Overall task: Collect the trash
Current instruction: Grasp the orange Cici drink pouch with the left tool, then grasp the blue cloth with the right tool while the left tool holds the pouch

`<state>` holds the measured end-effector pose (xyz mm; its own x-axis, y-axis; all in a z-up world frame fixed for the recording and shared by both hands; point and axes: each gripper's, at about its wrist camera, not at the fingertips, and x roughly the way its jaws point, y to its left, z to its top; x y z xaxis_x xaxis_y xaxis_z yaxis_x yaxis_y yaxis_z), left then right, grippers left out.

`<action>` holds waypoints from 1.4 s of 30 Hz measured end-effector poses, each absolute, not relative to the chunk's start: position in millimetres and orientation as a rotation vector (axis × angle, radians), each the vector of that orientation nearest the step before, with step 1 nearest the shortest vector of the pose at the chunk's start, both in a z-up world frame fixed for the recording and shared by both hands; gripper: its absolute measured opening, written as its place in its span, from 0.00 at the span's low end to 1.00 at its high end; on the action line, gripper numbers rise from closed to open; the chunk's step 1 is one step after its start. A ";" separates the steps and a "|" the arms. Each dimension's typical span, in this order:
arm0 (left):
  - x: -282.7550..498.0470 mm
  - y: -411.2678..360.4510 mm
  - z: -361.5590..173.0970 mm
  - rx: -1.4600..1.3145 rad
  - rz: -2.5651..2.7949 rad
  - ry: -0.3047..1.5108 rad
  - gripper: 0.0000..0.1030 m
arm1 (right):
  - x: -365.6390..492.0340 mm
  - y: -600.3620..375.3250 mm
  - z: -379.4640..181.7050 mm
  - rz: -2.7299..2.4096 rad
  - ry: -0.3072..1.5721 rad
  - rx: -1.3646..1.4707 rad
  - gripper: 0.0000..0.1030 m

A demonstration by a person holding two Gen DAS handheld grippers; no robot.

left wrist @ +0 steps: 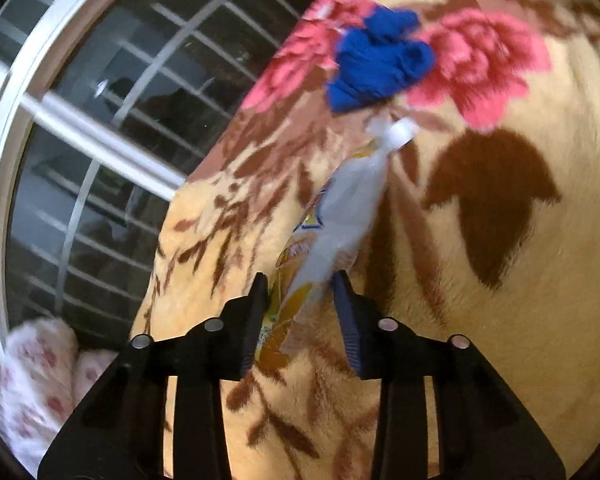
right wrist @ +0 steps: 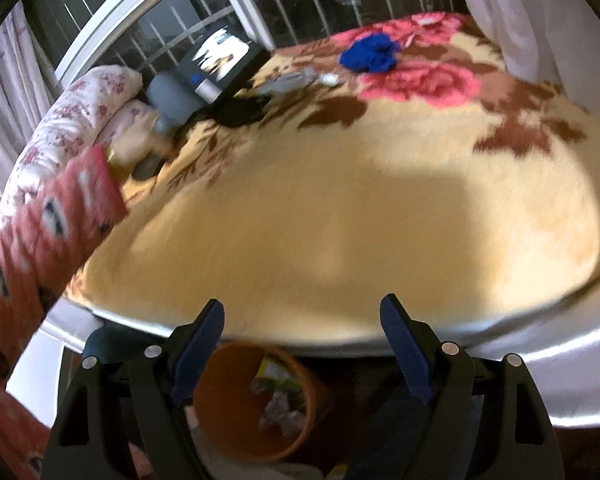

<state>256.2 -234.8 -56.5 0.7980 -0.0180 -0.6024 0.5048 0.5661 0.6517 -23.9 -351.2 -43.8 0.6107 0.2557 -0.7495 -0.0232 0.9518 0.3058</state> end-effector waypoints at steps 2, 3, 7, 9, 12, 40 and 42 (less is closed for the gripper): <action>252.9 -224.9 -45.9 0.854 -0.325 0.589 0.29 | -7.5 -362.0 -39.0 0.144 0.881 0.269 0.77; 251.2 -221.0 -42.0 0.826 -0.328 0.588 0.29 | 1.2 -366.5 -37.0 0.130 0.877 0.266 0.77; 245.8 -206.0 -32.5 0.735 -0.331 0.589 0.27 | 44.1 -380.6 -26.7 0.085 0.844 0.244 0.77; 243.8 -199.4 -29.9 0.699 -0.329 0.584 0.26 | 63.5 -385.7 -21.6 0.068 0.826 0.231 0.77; 241.8 -191.2 -28.2 0.647 -0.342 0.598 0.25 | 96.8 -393.0 -14.7 0.063 0.814 0.249 0.77; 252.0 -129.3 -8.6 0.240 -0.382 0.685 0.23 | 391.9 -411.1 -65.8 -0.191 0.956 0.190 0.68; 251.7 -125.6 -5.7 0.228 -0.386 0.683 0.23 | 389.9 -404.2 -67.6 -0.206 0.968 0.158 0.65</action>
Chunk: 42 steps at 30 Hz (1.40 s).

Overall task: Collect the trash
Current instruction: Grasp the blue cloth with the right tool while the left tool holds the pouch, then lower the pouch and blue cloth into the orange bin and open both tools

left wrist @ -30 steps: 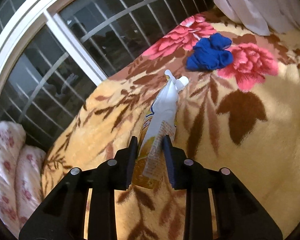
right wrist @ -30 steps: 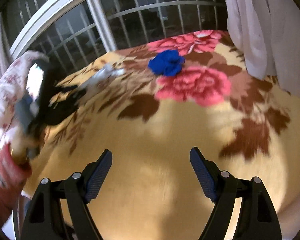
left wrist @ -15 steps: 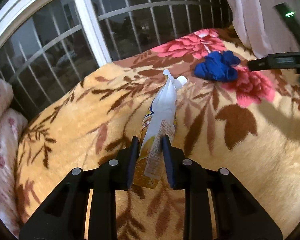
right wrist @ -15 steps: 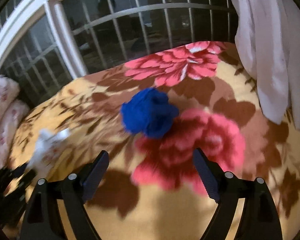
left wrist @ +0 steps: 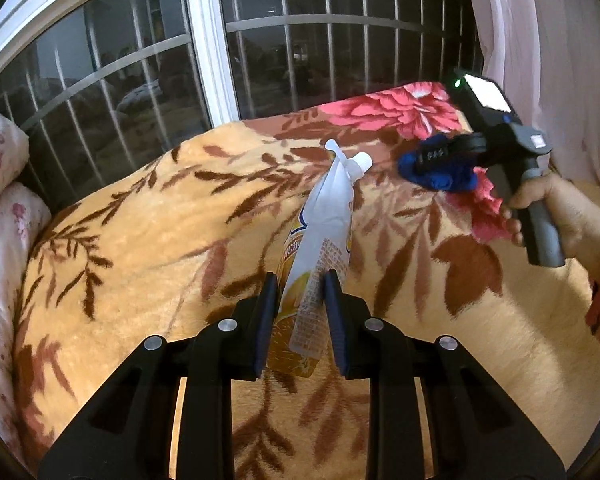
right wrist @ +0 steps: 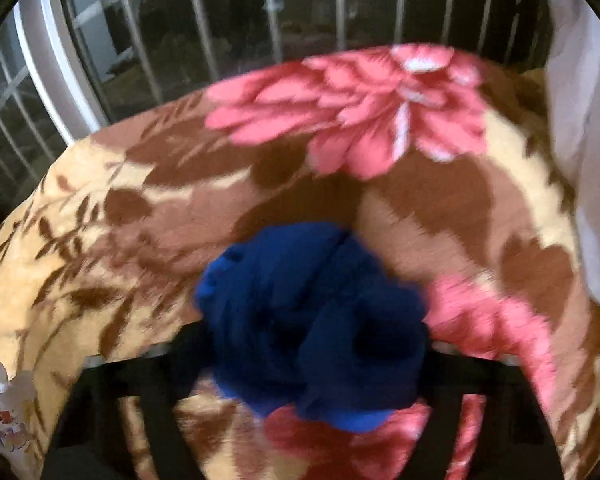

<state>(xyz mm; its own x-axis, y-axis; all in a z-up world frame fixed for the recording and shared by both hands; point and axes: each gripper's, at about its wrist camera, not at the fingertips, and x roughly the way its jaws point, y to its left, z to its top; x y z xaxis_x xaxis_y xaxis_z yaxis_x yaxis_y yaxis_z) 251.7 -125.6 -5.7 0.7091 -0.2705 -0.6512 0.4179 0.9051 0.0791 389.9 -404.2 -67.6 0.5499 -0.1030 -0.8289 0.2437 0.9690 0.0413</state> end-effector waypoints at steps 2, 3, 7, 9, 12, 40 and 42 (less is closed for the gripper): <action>248.8 -121.0 -2.2 0.218 -0.387 0.675 0.23 | 380.8 -398.4 -61.2 -0.186 0.949 0.146 0.62; 246.5 -117.4 0.3 0.206 -0.391 0.672 0.23 | 372.6 -395.5 -54.8 -0.173 0.932 0.149 0.61; 232.0 -103.7 11.1 0.178 -0.405 0.657 0.23 | 330.1 -372.9 -21.8 -0.097 0.845 0.097 0.60; 220.2 -97.4 18.8 0.181 -0.403 0.640 0.23 | 297.5 -356.6 -1.7 -0.043 0.798 0.065 0.60; 199.4 -86.0 32.2 0.173 -0.401 0.608 0.23 | 237.6 -330.8 25.5 0.046 0.745 0.029 0.60; -73.3 -23.2 -77.8 0.283 -0.547 0.911 0.23 | -98.9 -195.0 -69.6 0.356 0.921 -0.166 0.61; -75.0 -24.6 -101.1 0.299 -0.558 0.992 0.22 | -99.5 -188.9 -88.3 0.365 0.972 -0.170 0.61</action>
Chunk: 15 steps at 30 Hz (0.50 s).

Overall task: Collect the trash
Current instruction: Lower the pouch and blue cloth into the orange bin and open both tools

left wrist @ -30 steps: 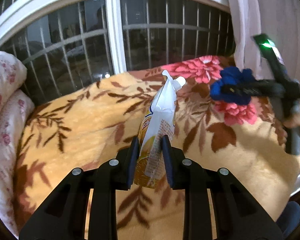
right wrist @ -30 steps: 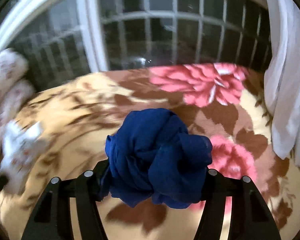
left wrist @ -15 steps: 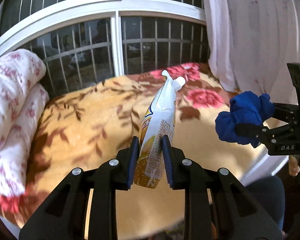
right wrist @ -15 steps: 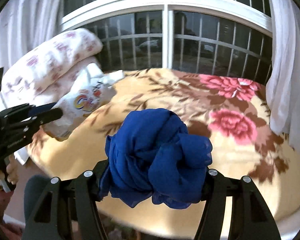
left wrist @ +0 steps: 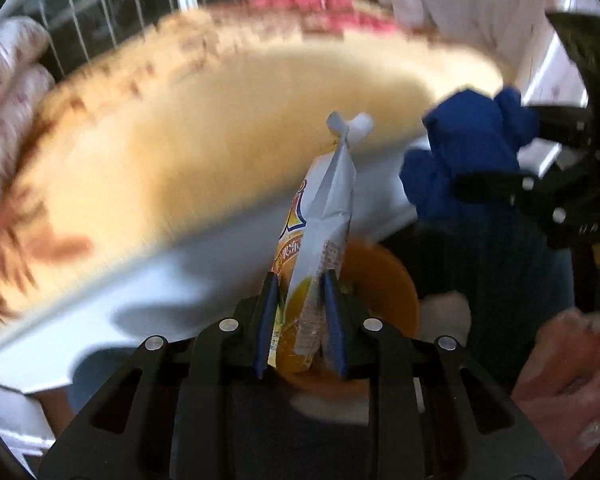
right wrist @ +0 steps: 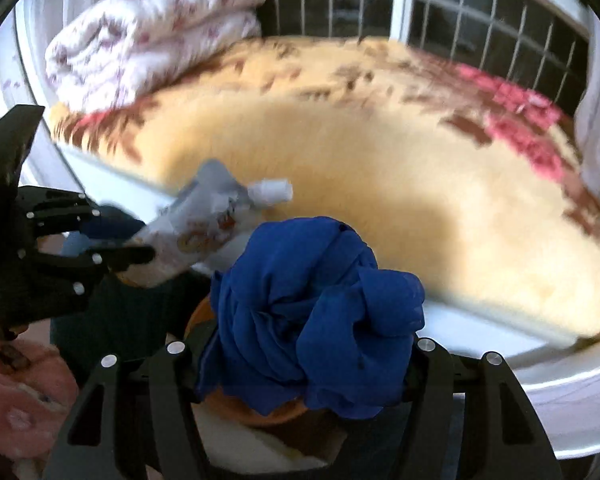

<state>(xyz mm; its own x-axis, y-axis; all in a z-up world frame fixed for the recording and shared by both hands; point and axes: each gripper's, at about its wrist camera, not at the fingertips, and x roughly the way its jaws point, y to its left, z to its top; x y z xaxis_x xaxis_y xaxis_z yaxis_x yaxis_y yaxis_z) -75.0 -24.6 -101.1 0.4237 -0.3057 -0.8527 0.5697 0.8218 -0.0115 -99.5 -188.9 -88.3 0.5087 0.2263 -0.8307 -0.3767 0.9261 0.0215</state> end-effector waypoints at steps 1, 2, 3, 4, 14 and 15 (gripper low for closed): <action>-74.6 -25.2 -113.2 0.300 -0.563 1.034 0.22 | -98.2 -185.6 -100.0 0.370 1.004 -0.178 0.61; -73.2 -26.2 -124.9 0.297 -0.564 1.076 0.21 | -98.5 -183.6 -108.3 0.369 1.023 -0.184 0.61; -70.7 -27.8 -134.1 0.300 -0.573 1.113 0.21 | -96.5 -182.2 -115.8 0.370 1.043 -0.186 0.61; -66.8 -29.7 -144.5 0.307 -0.572 1.155 0.21 | -93.3 -180.8 -126.0 0.377 1.073 -0.178 0.61; -30.1 -38.6 -207.1 0.346 -0.510 1.388 0.66 | -74.4 -179.0 -167.6 0.373 1.187 -0.113 0.88; -29.7 -38.2 -206.5 0.344 -0.509 1.383 0.66 | -73.2 -180.6 -168.1 0.370 1.192 -0.104 0.88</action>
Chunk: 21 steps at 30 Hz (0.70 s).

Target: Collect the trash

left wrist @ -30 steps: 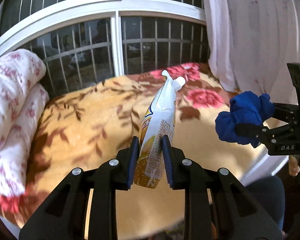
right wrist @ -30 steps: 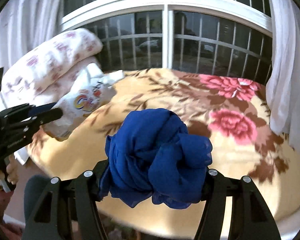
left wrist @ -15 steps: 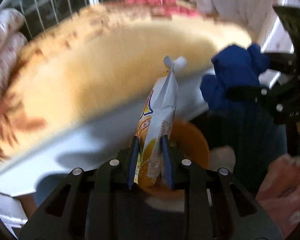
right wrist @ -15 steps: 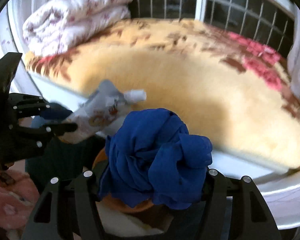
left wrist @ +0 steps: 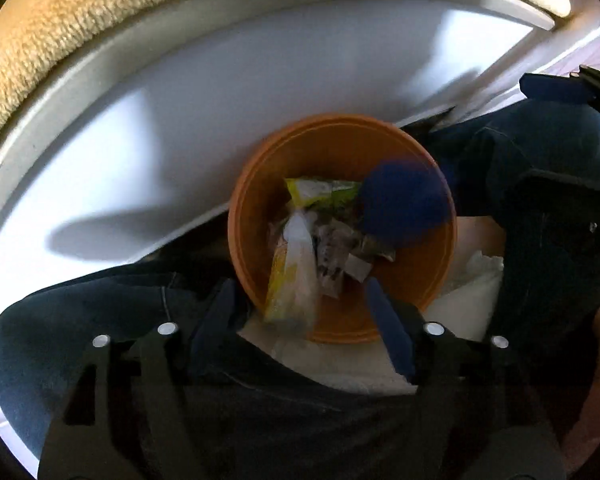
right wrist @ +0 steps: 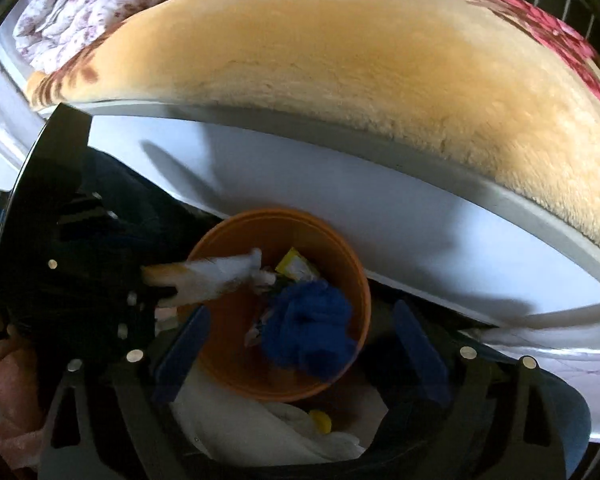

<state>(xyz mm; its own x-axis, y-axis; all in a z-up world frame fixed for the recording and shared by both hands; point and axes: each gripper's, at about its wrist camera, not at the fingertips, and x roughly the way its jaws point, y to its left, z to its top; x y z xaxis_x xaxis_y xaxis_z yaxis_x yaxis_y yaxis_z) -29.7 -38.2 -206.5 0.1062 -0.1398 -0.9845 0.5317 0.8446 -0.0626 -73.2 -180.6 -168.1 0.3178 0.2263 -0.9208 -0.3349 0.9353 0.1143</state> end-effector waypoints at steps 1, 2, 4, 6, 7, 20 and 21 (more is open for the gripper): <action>-30.1 -37.9 -205.4 0.346 -0.506 1.377 0.67 | -72.3 -182.3 -168.3 0.366 1.197 -0.098 0.88; -30.4 -36.4 -204.7 0.346 -0.498 1.370 0.68 | -72.1 -183.7 -168.0 0.357 1.196 -0.099 0.88; -32.7 -34.1 -203.0 0.345 -0.482 1.352 0.70 | -71.5 -185.0 -166.4 0.344 1.189 -0.108 0.88; -32.7 -32.0 -199.5 0.346 -0.459 1.328 0.70 | -71.6 -186.9 -163.3 0.335 1.178 -0.103 0.88; -32.7 -30.6 -194.6 0.345 -0.445 1.307 0.70 | -70.3 -188.3 -162.0 0.331 1.172 -0.099 0.88; -16.2 -20.8 -66.7 0.224 -0.205 0.881 0.83 | -66.5 -213.3 -55.7 0.207 0.802 -0.017 0.90; -15.4 -19.2 -53.5 0.204 -0.185 0.835 0.83 | -66.5 -215.5 -45.4 0.195 0.765 -0.006 0.91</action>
